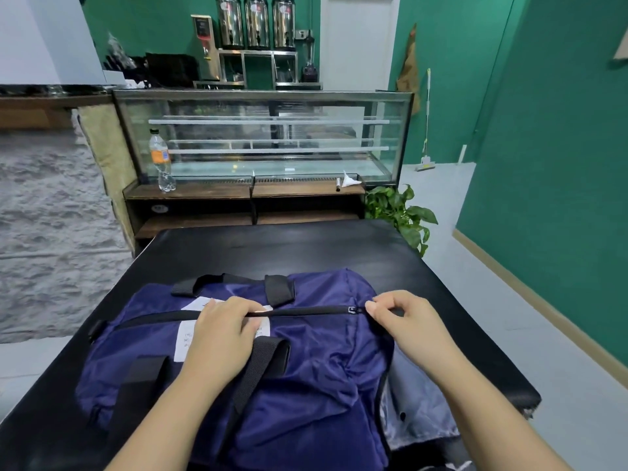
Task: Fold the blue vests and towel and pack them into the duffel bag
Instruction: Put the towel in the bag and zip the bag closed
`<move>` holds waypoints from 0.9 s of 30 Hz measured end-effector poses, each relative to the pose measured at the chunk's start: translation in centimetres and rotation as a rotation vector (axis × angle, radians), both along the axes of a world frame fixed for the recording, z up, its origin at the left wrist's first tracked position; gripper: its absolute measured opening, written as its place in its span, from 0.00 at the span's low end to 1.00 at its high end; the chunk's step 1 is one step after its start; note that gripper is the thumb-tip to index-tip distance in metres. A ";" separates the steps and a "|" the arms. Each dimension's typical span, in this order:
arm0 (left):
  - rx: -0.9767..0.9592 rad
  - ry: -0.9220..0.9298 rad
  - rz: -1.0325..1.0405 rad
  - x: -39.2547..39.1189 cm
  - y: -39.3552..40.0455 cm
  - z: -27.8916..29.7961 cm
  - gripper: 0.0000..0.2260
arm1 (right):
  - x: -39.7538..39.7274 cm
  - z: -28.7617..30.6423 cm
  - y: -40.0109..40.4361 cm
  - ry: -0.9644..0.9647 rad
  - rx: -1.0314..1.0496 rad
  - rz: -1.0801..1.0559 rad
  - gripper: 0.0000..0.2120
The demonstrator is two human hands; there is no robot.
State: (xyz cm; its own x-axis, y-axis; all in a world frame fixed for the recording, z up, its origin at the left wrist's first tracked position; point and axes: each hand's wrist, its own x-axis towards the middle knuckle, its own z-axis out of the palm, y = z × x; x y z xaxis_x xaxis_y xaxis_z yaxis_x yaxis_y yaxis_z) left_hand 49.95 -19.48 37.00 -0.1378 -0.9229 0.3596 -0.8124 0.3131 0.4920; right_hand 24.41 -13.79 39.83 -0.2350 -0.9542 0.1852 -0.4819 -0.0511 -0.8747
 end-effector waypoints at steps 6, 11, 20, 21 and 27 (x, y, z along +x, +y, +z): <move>-0.080 0.142 -0.254 -4.8 1.5 2.3 0.11 | -0.8 -0.5 1.6 -0.345 -0.063 0.051 0.07; -0.123 0.050 -0.449 -10.5 2.4 4.2 0.10 | -3.4 -2.9 1.9 -0.368 -0.012 -0.084 0.10; 0.000 -0.347 -0.449 -15.2 1.6 2.0 0.08 | -9.1 -13.4 1.5 0.026 0.377 -0.378 0.08; -0.023 -0.318 -0.453 -15.0 1.4 1.8 0.07 | -9.6 -14.5 1.5 0.121 0.441 -0.400 0.13; -0.039 -0.177 -0.472 -14.0 0.3 1.0 0.05 | -10.4 -15.4 1.7 -0.014 0.501 -0.402 0.19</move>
